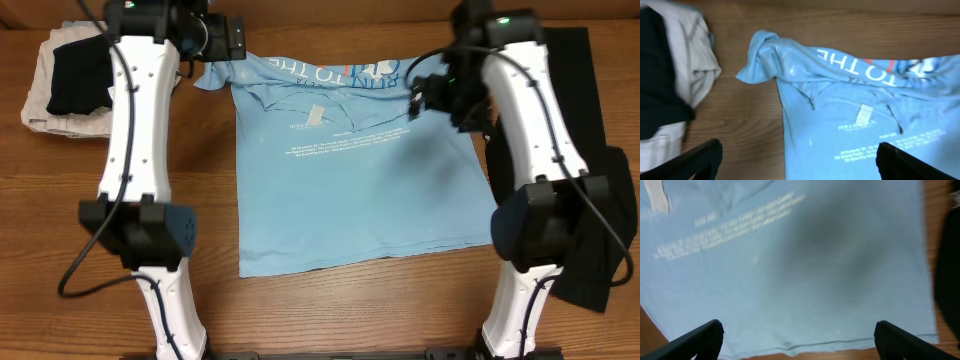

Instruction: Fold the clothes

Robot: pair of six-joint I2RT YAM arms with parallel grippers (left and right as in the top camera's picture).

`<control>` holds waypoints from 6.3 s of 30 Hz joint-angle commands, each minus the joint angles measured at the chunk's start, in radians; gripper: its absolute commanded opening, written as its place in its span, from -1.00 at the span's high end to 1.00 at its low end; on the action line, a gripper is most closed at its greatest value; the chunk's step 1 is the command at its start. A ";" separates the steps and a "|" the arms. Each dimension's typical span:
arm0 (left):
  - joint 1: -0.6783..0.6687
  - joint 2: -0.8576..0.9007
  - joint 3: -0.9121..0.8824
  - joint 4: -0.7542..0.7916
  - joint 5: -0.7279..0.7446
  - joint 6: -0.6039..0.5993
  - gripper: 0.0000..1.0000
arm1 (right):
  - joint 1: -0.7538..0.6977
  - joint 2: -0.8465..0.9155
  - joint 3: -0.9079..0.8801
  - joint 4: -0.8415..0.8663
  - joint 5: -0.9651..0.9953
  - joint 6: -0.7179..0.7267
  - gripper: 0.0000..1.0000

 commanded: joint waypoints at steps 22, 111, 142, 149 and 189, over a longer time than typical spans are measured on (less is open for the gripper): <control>-0.020 -0.042 0.018 -0.016 0.018 0.334 -0.99 | 0.243 -0.010 -0.772 0.460 0.053 0.270 -1.00; -0.698 0.580 0.008 0.518 0.044 0.485 0.56 | -0.552 -0.345 -0.692 0.468 -0.127 0.002 -1.00; -0.654 0.476 0.126 0.368 -0.105 0.435 0.92 | -0.552 -0.345 -0.692 0.475 -0.127 0.002 -1.00; -0.517 0.458 0.247 0.312 -0.196 0.357 0.92 | -0.551 -0.345 -0.692 0.479 -0.154 0.002 -1.00; 0.050 -0.062 0.364 -0.050 -0.231 0.212 -1.00 | -0.308 -0.647 -0.679 0.343 -0.150 0.008 -1.00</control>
